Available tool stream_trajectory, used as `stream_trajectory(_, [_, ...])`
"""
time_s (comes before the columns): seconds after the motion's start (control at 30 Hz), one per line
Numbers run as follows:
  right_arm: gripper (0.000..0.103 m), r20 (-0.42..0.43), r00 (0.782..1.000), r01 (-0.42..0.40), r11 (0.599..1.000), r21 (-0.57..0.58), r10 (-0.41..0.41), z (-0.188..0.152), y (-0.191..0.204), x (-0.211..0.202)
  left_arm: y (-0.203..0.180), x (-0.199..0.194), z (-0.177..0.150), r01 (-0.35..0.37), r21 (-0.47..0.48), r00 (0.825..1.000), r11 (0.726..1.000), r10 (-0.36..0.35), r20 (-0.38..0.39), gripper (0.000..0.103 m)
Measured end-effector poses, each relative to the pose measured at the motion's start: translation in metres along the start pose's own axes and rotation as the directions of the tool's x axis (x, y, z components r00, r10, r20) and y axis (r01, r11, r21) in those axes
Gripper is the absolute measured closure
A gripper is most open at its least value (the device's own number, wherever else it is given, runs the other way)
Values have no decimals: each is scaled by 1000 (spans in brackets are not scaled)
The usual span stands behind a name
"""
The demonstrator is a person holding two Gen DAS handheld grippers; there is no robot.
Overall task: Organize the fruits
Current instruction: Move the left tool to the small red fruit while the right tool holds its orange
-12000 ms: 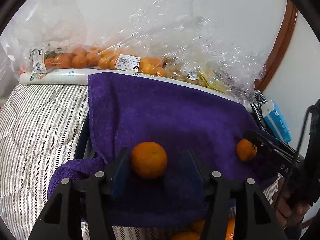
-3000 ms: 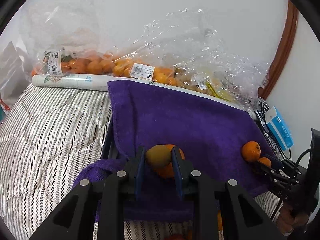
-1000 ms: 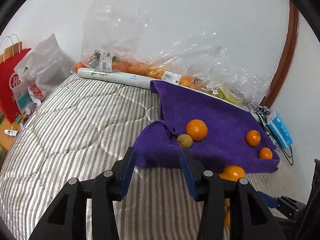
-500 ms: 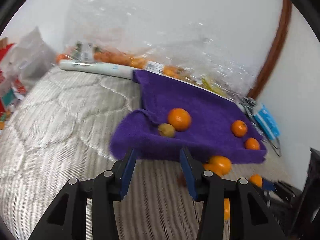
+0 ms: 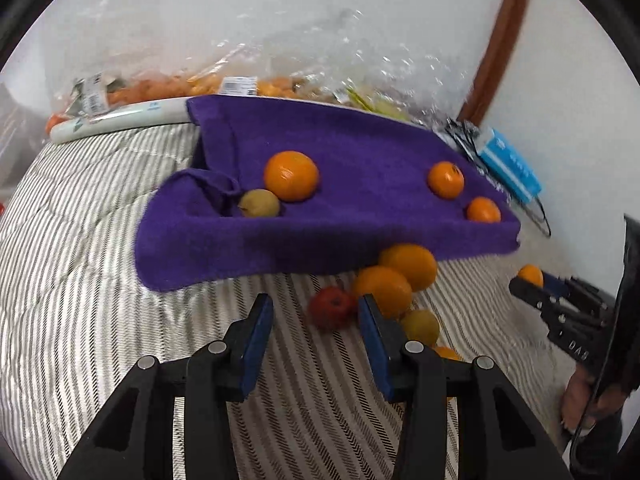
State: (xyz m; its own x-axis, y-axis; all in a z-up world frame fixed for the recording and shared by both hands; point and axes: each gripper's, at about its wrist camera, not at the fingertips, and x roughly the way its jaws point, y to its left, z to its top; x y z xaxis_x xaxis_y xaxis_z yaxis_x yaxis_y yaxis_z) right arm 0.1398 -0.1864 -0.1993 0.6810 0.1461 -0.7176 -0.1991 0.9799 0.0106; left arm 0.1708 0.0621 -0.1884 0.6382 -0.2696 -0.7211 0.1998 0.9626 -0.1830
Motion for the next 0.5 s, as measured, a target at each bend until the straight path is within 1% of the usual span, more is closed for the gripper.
stream_trajectory(0.13, [69, -7, 999, -46, 999, 21, 47, 0, -4, 2, -7, 3, -1, -22, 45, 1000, 999, 22, -7, 66])
stream_trajectory(0.23, [69, -45, 995, -89, 995, 44, 91, 0, -7, 10, -9, 9, 1, -24, 54, 999, 998, 26, -27, 69])
stream_trajectory(0.37, [69, -49, 992, -111, 992, 59, 114, 0, -9, 11, -14, 13, 3, -34, 75, 999, 997, 37, -32, 70])
stream_trajectory(0.5, [69, -55, 992, -113, 993, 40, 116, 0, -4, 12, -19, 14, 3, -36, 101, 999, 994, 40, -38, 80])
